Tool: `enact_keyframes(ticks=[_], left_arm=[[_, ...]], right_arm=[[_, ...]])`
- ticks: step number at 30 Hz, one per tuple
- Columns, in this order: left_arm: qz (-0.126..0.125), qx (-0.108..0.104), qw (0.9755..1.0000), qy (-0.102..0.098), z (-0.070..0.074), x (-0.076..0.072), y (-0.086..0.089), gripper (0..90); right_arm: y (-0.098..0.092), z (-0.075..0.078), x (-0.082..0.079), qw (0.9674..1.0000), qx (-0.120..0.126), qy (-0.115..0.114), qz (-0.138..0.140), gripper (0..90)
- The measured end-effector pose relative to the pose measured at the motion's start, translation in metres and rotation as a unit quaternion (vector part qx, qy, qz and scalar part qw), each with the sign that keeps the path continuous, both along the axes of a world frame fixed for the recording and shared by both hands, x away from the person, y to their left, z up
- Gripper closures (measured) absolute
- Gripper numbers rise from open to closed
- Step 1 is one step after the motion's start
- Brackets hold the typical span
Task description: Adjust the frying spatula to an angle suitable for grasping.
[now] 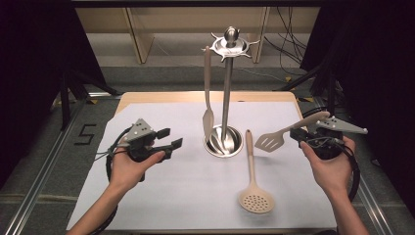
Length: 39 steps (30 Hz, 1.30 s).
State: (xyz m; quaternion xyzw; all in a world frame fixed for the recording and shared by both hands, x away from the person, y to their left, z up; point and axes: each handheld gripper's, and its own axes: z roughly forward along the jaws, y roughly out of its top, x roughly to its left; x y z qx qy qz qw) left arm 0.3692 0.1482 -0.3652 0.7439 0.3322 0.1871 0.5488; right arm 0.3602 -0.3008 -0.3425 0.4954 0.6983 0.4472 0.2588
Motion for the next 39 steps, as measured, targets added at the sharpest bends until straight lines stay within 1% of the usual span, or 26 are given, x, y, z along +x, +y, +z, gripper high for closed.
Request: enact_keyframes(ticks=[1,2,3,4,5,6,8,9,12,13,15,17,19,21,22,23,26,27,28,29,30,32,33,34,37,39], left_arm=[[-0.017,0.003,0.9998,-0.007,0.004,-0.002,-0.011,40.4],[-0.026,0.002,0.9996,-0.009,0.006,-0.004,-0.018,40.6],[-0.042,0.004,0.9990,-0.017,0.011,-0.005,-0.028,40.7],[-0.054,-0.001,0.9985,-0.013,0.013,-0.007,-0.037,40.8],[-0.063,0.001,0.9978,-0.017,0.016,-0.007,-0.045,40.9],[-0.070,0.001,0.9973,-0.019,0.018,-0.008,-0.051,41.0],[-0.089,-0.006,0.9958,-0.023,0.023,-0.008,-0.069,41.6],[-0.097,-0.006,0.9949,-0.025,0.025,-0.008,-0.077,41.9],[-0.119,-0.003,0.9921,-0.040,0.033,-0.008,-0.098,42.9],[-0.124,-0.002,0.9912,-0.045,0.035,-0.008,-0.103,43.6],[-0.136,-0.007,0.9892,-0.055,0.040,-0.007,-0.115,44.4],[-0.143,-0.008,0.9874,-0.066,0.045,-0.005,-0.127,45.6],[-0.150,-0.007,0.9857,-0.076,0.049,-0.004,-0.135,47.3],[-0.155,-0.005,0.9842,-0.086,0.053,-0.002,-0.144,48.8],[-0.160,-0.004,0.9829,-0.092,0.055,-0.001,-0.148,49.3],[-0.163,-0.004,0.9820,-0.095,0.057,0.000,-0.151,50.1],[-0.172,-0.005,0.9789,-0.111,0.065,0.004,-0.167,51.8],[-0.174,-0.008,0.9781,-0.115,0.067,0.005,-0.172,52.3],[-0.175,-0.014,0.9775,-0.116,0.069,0.007,-0.176,52.6],[-0.178,-0.013,0.9767,-0.119,0.070,0.008,-0.179,53.0],[-0.178,-0.013,0.9763,-0.122,0.071,0.010,-0.182,53.4],[-0.175,-0.013,0.9766,-0.125,0.072,0.012,-0.187,54.8],[-0.175,-0.016,0.9765,-0.125,0.072,0.014,-0.189,55.4],[-0.174,-0.018,0.9766,-0.125,0.072,0.015,-0.190,56.0],[-0.175,-0.018,0.9761,-0.128,0.071,0.017,-0.192,57.3],[-0.173,-0.019,0.9764,-0.128,0.071,0.018,-0.192,57.7]], right_arm=[[0.002,0.002,-0.001,1.0000,0.007,0.004,-0.001,78.8],[0.002,0.004,-0.002,1.0000,-0.005,-0.005,-0.001,78.9],[0.004,0.005,-0.002,1.0000,0.000,-0.003,-0.002,78.8],[0.004,0.007,-0.003,0.9999,-0.006,-0.008,0.002,78.9],[0.005,0.009,-0.004,0.9999,0.000,-0.010,0.004,78.9],[0.006,0.010,-0.003,0.9998,-0.002,-0.020,0.003,78.8],[0.007,0.013,-0.004,0.9997,-0.005,-0.020,0.011,78.9],[0.008,0.015,-0.005,0.9998,-0.001,-0.014,0.014,78.9],[0.013,0.019,-0.006,0.9997,0.001,-0.016,0.018,78.9],[0.016,0.019,-0.005,0.9993,-0.003,-0.028,0.022,78.9],[0.020,0.021,-0.006,0.9994,-0.004,-0.023,0.027,78.9],[0.024,0.023,-0.007,0.9988,-0.011,-0.030,0.037,78.9],[0.031,0.024,-0.009,0.9986,-0.003,-0.034,0.042,78.9],[0.034,0.026,-0.009,0.9985,-0.007,-0.034,0.043,78.9],[0.035,0.026,-0.007,0.9969,-0.016,-0.057,0.052,78.9],[0.038,0.028,-0.009,0.9974,-0.015,-0.047,0.053,78.9],[0.044,0.030,-0.009,0.9965,-0.013,-0.056,0.061,79.0],[0.048,0.030,-0.010,0.9965,-0.008,-0.061,0.056,79.0],[0.049,0.031,-0.010,0.9965,-0.014,-0.059,0.057,79.0],[0.049,0.032,-0.008,0.9953,-0.025,-0.063,0.069,79.0],[0.051,0.032,-0.009,0.9957,-0.016,-0.058,0.070,79.0],[0.055,0.032,-0.010,0.9959,-0.012,-0.056,0.070,79.0],[0.055,0.032,-0.009,0.9950,-0.020,-0.062,0.075,79.0],[0.055,0.033,-0.010,0.9954,-0.020,-0.054,0.077,79.1],[0.059,0.031,-0.010,0.9946,-0.018,-0.059,0.084,79.1],[0.061,0.031,-0.011,0.9950,-0.020,-0.049,0.084,79.1]])
